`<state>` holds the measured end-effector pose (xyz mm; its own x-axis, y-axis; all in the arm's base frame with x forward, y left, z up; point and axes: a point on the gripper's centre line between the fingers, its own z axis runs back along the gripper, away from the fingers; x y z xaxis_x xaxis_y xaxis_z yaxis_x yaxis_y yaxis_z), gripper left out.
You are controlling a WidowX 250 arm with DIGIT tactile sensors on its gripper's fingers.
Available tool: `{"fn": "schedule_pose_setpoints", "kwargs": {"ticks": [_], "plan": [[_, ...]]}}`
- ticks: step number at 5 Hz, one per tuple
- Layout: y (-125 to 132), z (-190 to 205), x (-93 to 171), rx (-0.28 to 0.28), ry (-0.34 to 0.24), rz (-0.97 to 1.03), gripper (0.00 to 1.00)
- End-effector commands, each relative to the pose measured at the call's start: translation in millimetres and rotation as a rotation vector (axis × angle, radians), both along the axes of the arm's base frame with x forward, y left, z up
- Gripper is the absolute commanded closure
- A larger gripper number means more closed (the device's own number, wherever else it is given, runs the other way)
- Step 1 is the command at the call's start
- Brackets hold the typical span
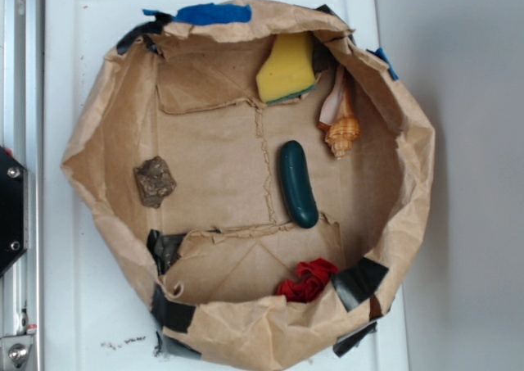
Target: Grab the red paper.
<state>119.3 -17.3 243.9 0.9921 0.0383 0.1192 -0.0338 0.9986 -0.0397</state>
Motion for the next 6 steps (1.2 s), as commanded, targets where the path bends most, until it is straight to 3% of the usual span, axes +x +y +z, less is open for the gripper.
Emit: {"fn": "schedule_pose_setpoints", "kwargs": {"ticks": [1,3,4,5,6], "plan": [[0.0,0.0,0.0,0.000,0.000,0.000,0.00],[-9.7,-7.4,70.4,0.008,-0.040,0.079,0.00],[-10.8,-21.1,99.0,0.032,-0.012,0.010,0.00],[-9.0,-30.5,106.9,0.045,0.002,-0.185,0.00],[-15.6,-24.2,110.0,-0.040,-0.041,-0.435,0.00]]}}
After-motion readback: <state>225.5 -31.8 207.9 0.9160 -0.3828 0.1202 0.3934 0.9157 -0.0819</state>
